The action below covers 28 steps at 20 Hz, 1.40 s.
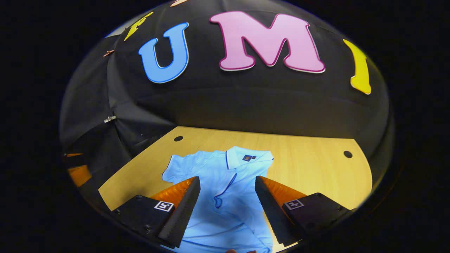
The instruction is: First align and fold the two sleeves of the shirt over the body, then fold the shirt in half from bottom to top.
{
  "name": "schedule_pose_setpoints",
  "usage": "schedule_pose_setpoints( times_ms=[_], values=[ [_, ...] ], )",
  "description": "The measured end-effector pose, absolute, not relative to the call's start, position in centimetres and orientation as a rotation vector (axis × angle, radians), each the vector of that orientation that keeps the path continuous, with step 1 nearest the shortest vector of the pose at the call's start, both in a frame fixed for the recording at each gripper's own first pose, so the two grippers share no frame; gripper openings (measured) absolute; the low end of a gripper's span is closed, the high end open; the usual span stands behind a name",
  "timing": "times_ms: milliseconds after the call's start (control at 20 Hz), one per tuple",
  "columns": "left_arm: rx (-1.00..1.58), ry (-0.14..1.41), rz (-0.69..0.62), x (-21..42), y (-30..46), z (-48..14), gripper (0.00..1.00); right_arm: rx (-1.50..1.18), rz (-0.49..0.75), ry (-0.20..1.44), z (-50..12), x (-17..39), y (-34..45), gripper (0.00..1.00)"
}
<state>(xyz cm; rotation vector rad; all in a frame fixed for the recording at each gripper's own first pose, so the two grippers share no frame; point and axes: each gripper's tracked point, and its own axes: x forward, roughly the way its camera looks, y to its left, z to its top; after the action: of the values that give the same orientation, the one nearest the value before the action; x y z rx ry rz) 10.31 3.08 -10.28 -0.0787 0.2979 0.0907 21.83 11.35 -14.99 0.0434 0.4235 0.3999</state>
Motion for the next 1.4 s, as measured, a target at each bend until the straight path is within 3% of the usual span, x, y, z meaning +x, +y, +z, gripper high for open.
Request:
schedule_pose_setpoints(
  times_ms=[250, 650, 1050, 1400],
  values=[
    [-0.11, 0.436, 0.044, 19.0, 2.7, -14.6, 0.99, 0.077, 0.31, 0.432, -14.9, 17.6, 4.2, 0.97],
    [-0.165, 0.635, 0.112, 28.4, 5.1, -23.2, 0.99, 0.105, 0.198, 0.502, -17.0, 11.6, -3.2, 0.97],
    [-0.153, 0.772, 0.172, 31.9, 7.2, -28.8, 0.99, 0.158, 0.129, 0.502, -15.3, 8.5, -6.6, 0.97],
    [-0.18, 0.838, 0.151, 32.4, 6.2, -31.2, 0.98, 0.221, 0.089, 0.523, -15.5, 7.5, -8.1, 0.97]
  ],
)
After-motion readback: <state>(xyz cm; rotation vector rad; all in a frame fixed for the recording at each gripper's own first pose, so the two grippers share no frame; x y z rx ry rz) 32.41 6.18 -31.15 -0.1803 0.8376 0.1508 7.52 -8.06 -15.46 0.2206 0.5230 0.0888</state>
